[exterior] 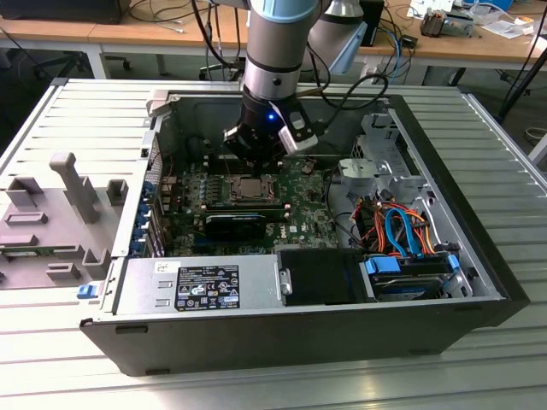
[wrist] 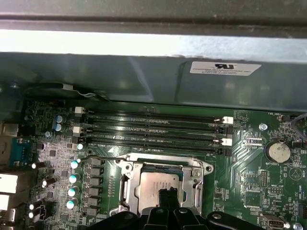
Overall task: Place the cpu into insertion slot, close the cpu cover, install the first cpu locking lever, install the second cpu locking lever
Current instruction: 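Install the first cpu locking lever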
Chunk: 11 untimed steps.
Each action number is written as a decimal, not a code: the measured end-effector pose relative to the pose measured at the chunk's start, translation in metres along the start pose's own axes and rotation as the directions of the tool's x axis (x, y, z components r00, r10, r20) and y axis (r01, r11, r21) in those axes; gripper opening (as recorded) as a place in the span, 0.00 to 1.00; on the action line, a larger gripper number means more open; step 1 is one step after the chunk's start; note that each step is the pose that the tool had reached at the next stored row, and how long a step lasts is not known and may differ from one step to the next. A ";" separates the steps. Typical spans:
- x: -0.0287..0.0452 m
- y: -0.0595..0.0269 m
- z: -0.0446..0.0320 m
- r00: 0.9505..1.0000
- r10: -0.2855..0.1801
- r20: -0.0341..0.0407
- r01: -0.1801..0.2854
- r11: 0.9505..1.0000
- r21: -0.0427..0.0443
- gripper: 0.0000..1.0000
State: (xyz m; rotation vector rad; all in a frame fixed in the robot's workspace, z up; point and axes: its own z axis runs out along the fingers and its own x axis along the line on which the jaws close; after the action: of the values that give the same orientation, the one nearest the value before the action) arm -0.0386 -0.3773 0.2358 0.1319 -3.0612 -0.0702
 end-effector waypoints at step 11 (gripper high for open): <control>0.0242 0.0020 0.0020 1.000 -0.012 0.011 0.013 0.999 -0.030 0.11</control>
State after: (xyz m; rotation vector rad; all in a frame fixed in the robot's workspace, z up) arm -0.0630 -0.3773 0.2357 0.1494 -3.0683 -0.1177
